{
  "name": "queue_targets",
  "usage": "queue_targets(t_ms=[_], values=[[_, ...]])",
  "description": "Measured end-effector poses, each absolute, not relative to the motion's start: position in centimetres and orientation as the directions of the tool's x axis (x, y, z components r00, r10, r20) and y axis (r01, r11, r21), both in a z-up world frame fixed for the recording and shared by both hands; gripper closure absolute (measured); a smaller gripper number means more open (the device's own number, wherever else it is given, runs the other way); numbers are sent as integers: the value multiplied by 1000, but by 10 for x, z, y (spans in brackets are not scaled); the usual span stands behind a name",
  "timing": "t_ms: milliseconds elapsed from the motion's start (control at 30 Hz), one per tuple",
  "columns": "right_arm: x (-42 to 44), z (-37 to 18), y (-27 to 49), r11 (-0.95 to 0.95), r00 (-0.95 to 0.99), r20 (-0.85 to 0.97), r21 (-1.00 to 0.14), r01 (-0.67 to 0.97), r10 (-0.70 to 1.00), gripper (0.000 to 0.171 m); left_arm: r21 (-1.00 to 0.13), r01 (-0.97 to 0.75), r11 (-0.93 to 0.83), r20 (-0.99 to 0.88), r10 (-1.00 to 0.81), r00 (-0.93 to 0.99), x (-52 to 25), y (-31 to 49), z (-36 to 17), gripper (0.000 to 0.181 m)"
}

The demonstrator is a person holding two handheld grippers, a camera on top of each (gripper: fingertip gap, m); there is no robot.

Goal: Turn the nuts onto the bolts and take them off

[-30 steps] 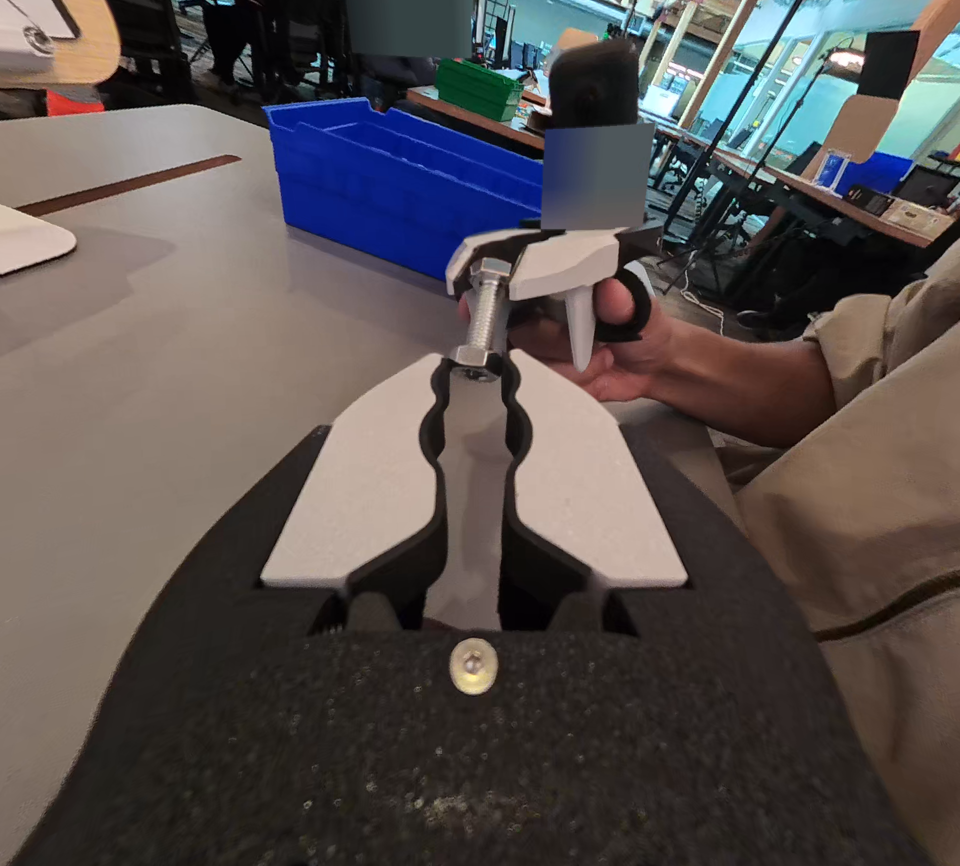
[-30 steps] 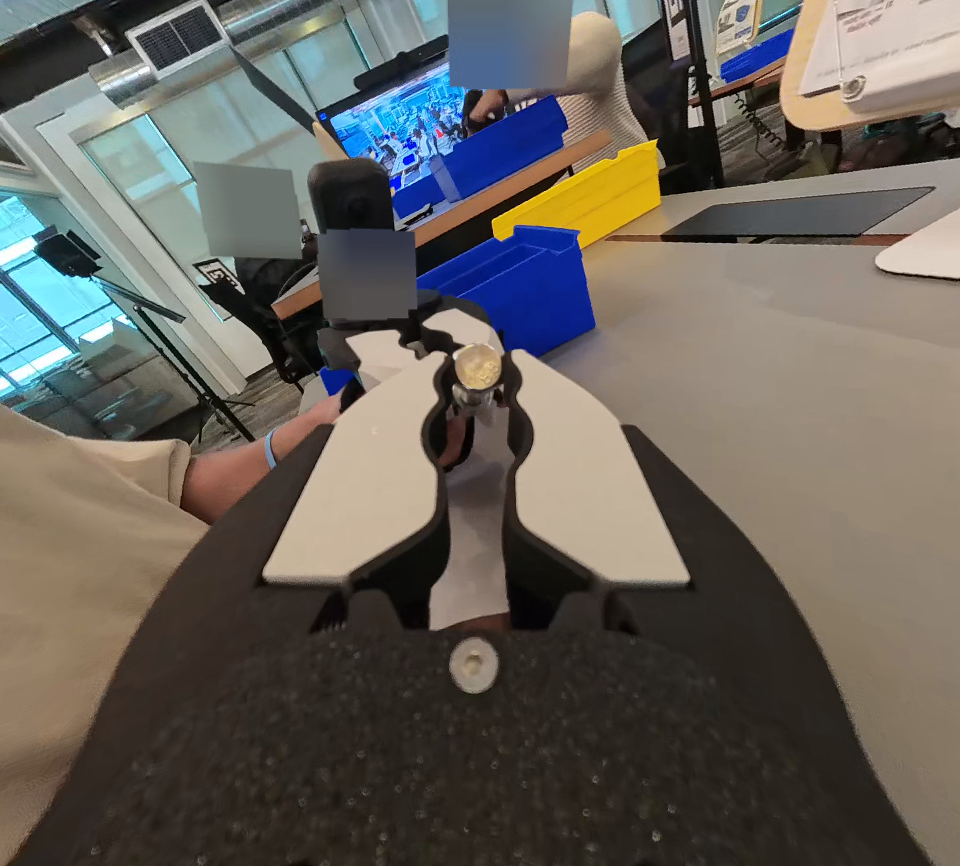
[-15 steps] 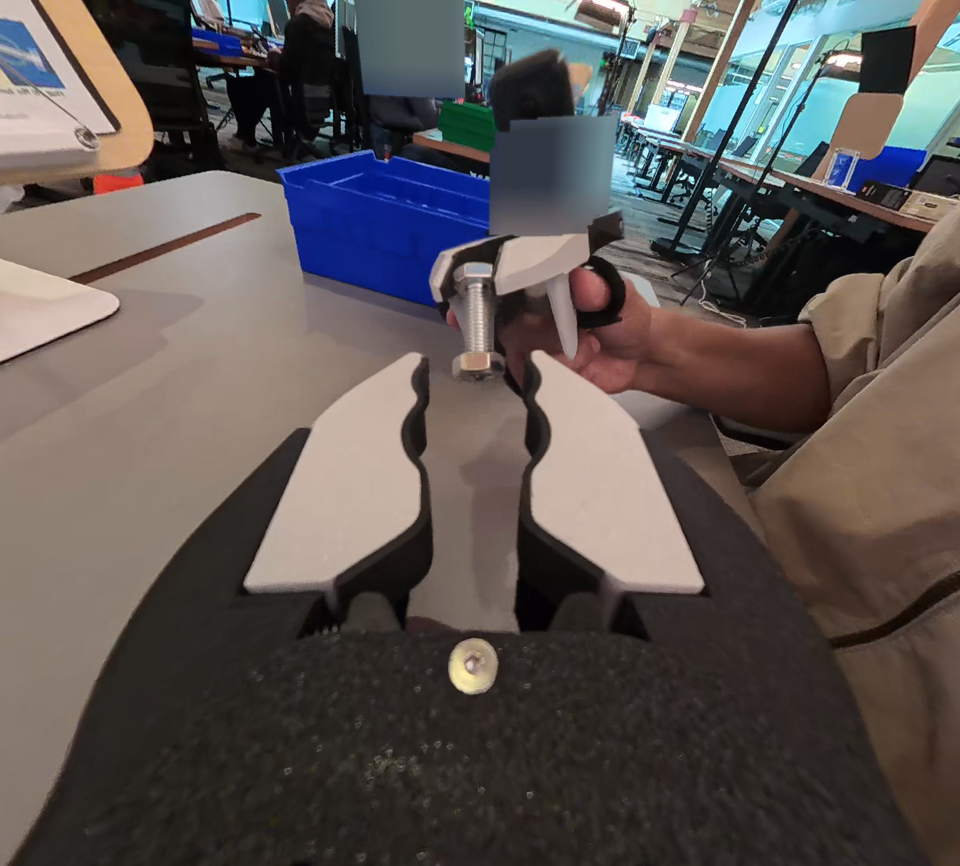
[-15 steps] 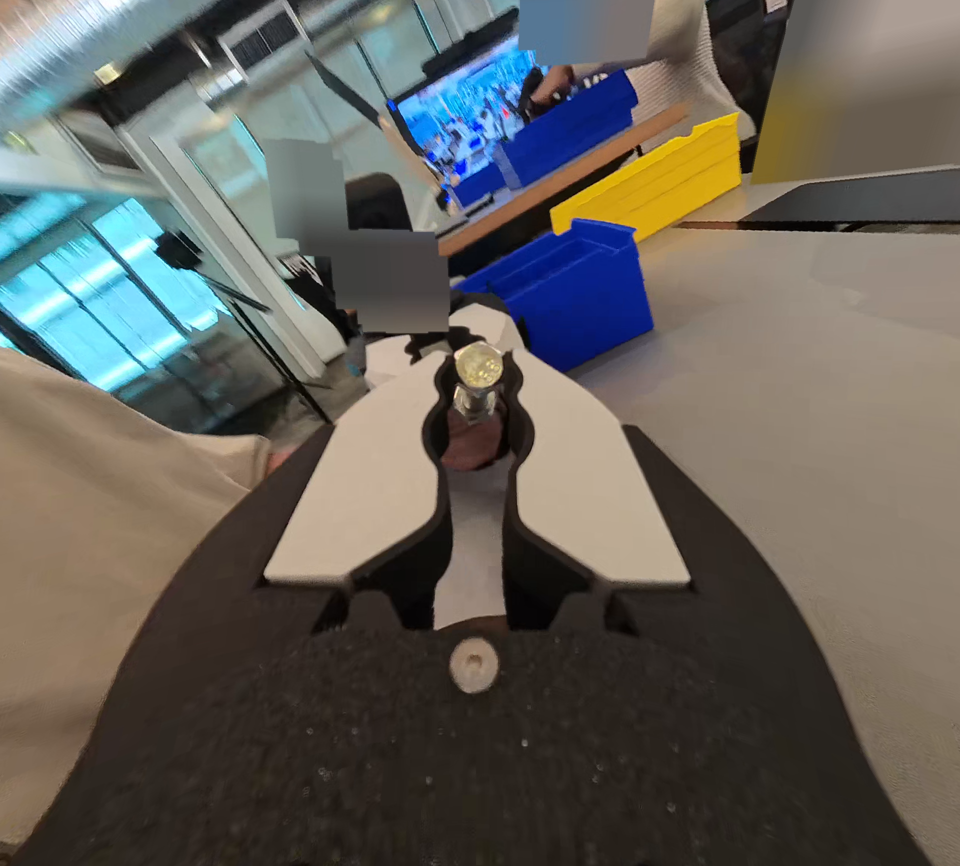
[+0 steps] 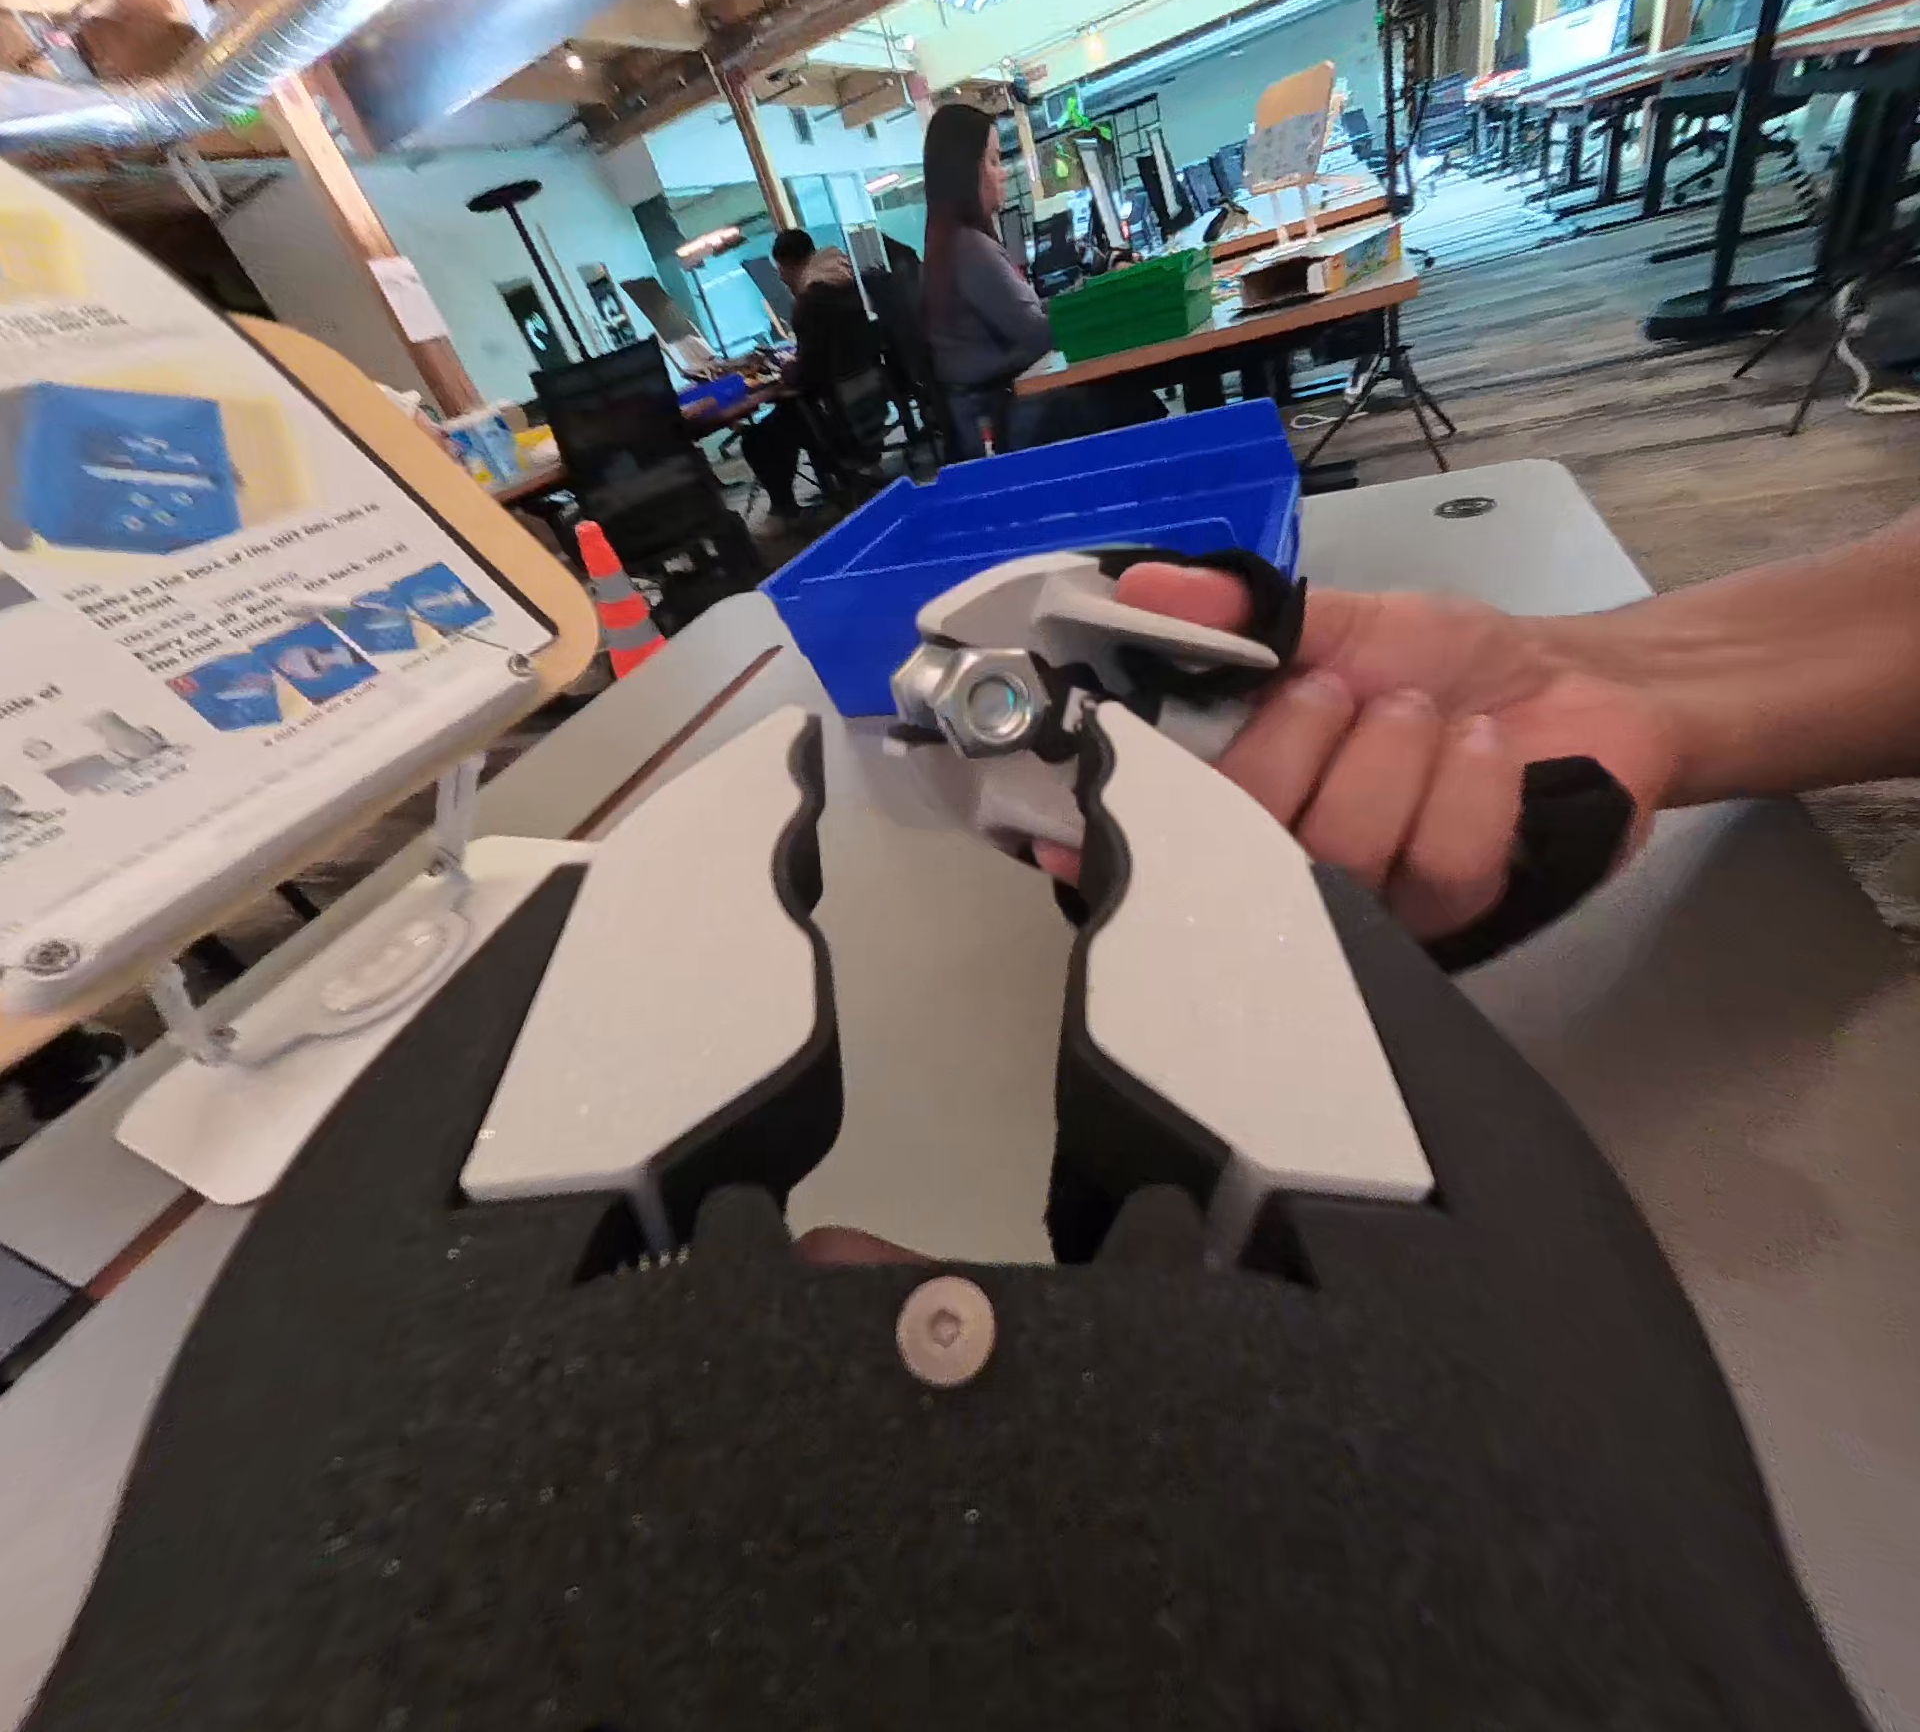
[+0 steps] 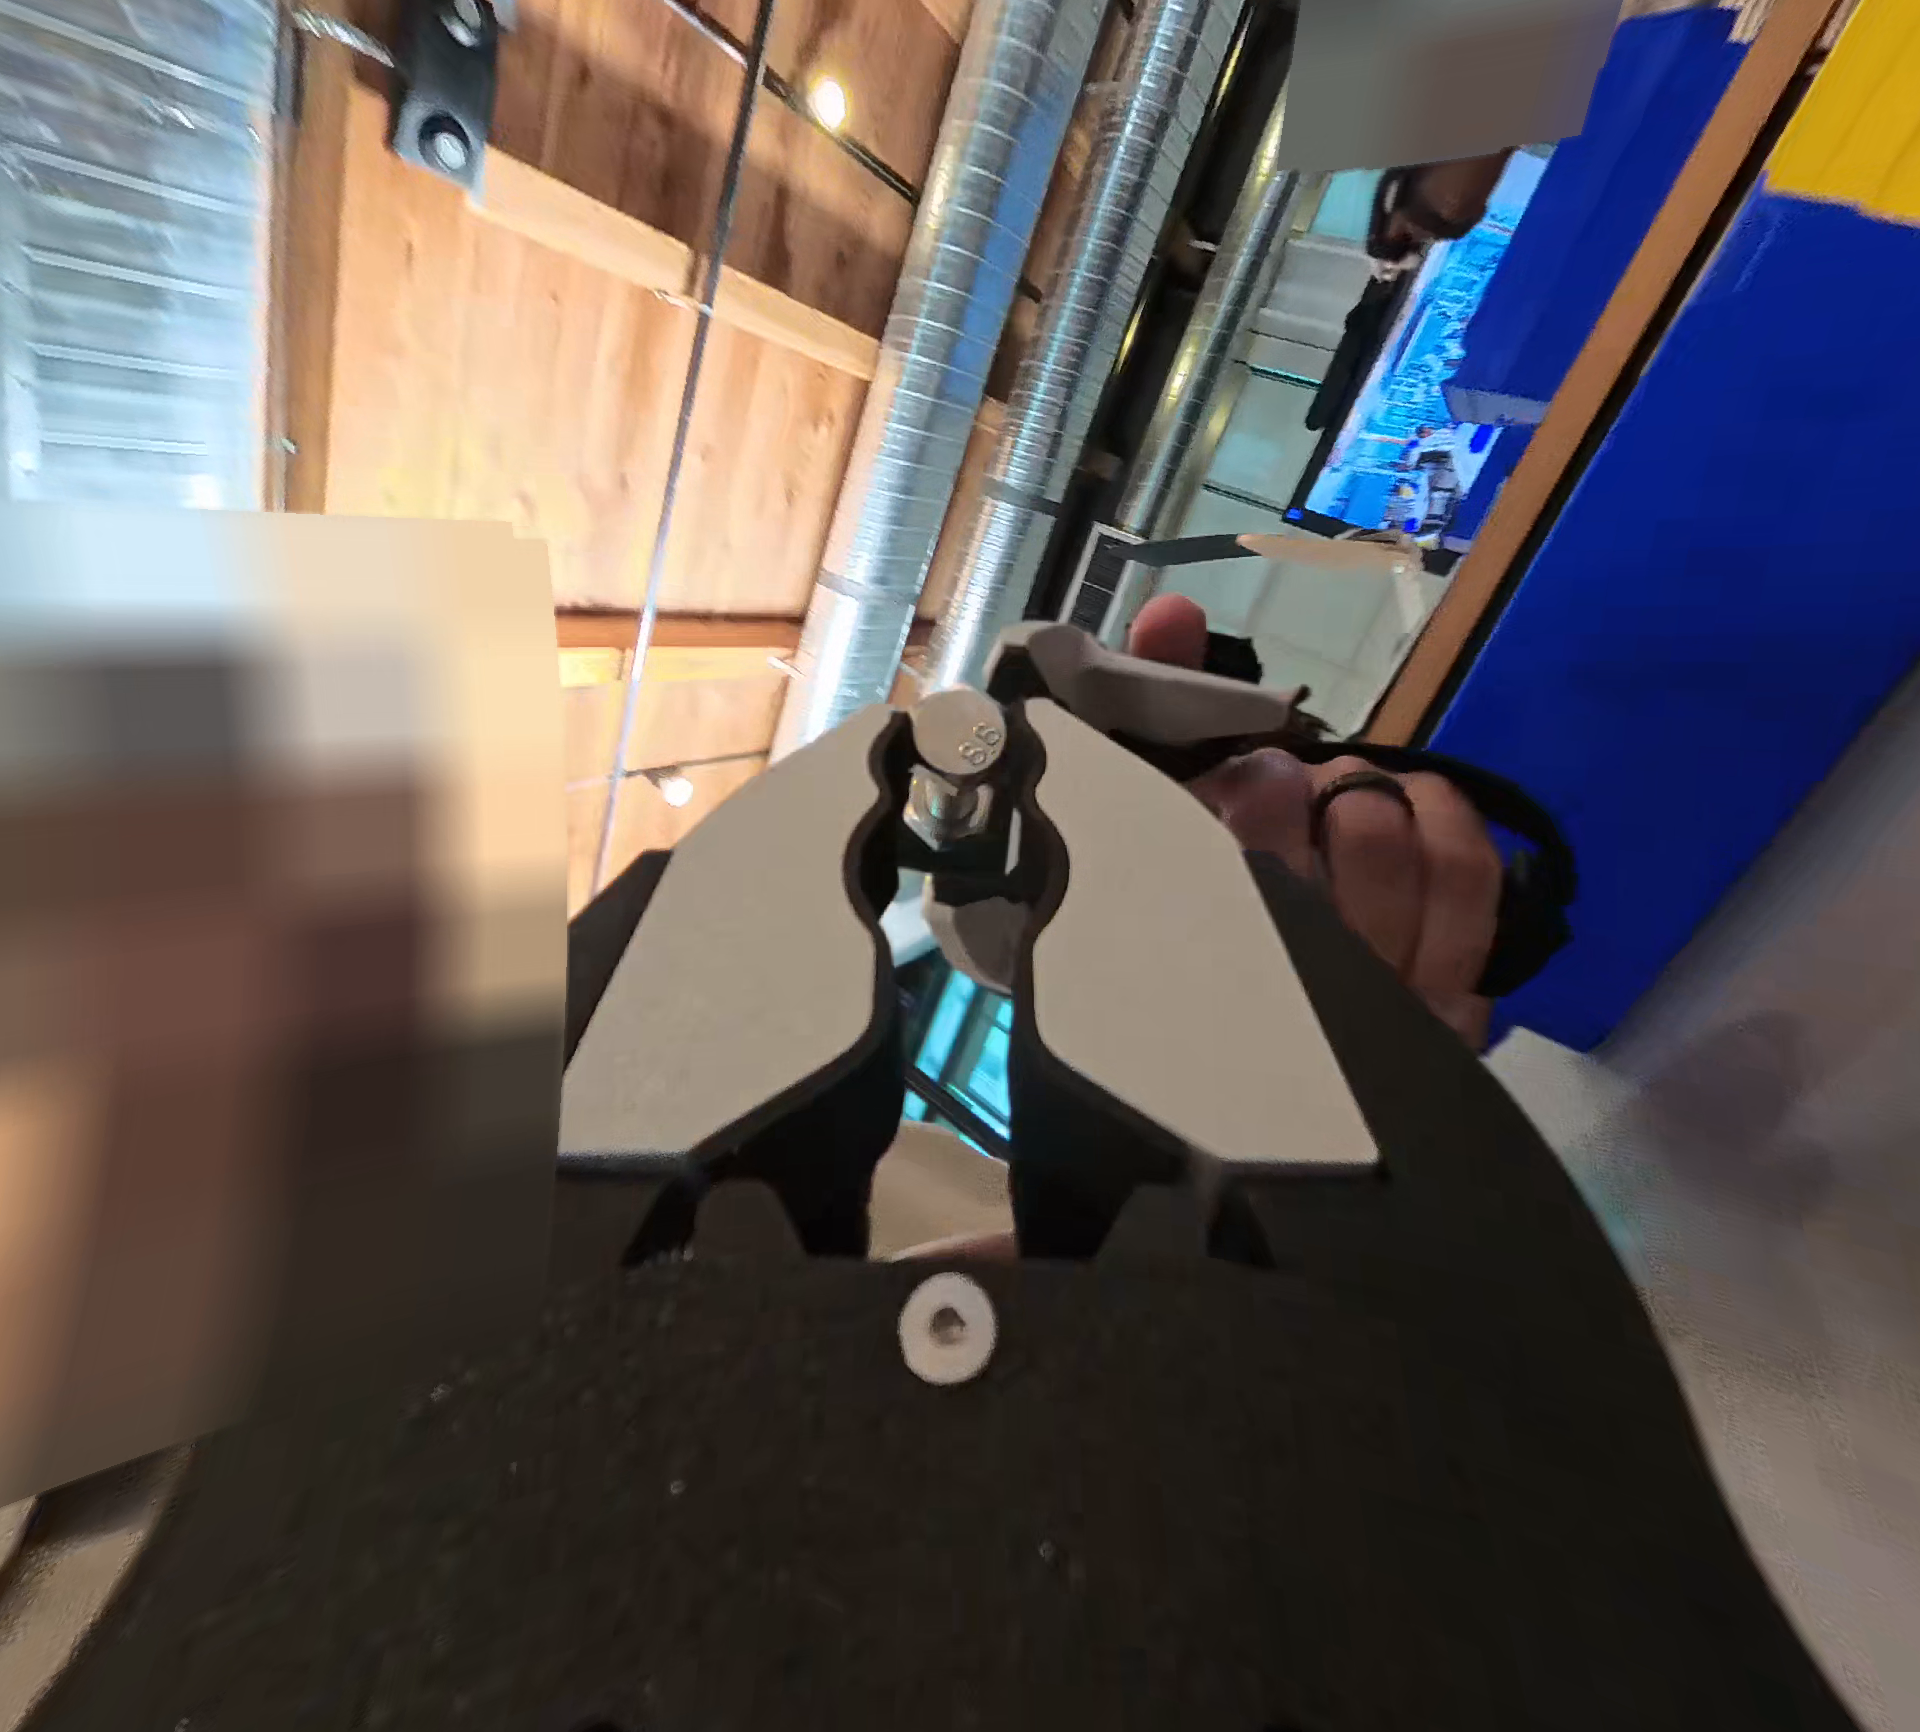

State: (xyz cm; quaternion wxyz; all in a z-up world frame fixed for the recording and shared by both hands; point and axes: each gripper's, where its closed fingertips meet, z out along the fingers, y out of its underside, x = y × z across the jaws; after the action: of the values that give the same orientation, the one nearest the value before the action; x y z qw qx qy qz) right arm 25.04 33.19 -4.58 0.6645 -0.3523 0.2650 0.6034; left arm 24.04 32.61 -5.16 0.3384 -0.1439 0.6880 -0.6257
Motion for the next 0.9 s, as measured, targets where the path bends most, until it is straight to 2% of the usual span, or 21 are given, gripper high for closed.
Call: queue_targets(t_ms=[200, 400, 600, 767, 900], values=[[242, -42, 340, 24, 36, -742, -27, -999, 669, 153, -947, 268, 180, -320, -639, -700, 238, 325, -47, 139], [237, -38, 342, 0, -9, -720, 12, -1000, 694, 153, -943, 301, 144, -322, -627, -710, 231, 324, -40, 161], [236, -40, 342, -31, -59, -702, 52, -998, 710, 153, -952, 271, 140, -298, -612, -733, 231, 323, -42, 162], [232, -39, 342, -38, -26, -718, -1, -999, 695, 149, -973, 223, 68, -220, -584, -781, 229, 324, -39, 163], [234, -41, 338, 0, 133, -762, -172, -985, 634, 144, -986, 167, -27, -126, -541, -831, 226, 326, -34, 163]])
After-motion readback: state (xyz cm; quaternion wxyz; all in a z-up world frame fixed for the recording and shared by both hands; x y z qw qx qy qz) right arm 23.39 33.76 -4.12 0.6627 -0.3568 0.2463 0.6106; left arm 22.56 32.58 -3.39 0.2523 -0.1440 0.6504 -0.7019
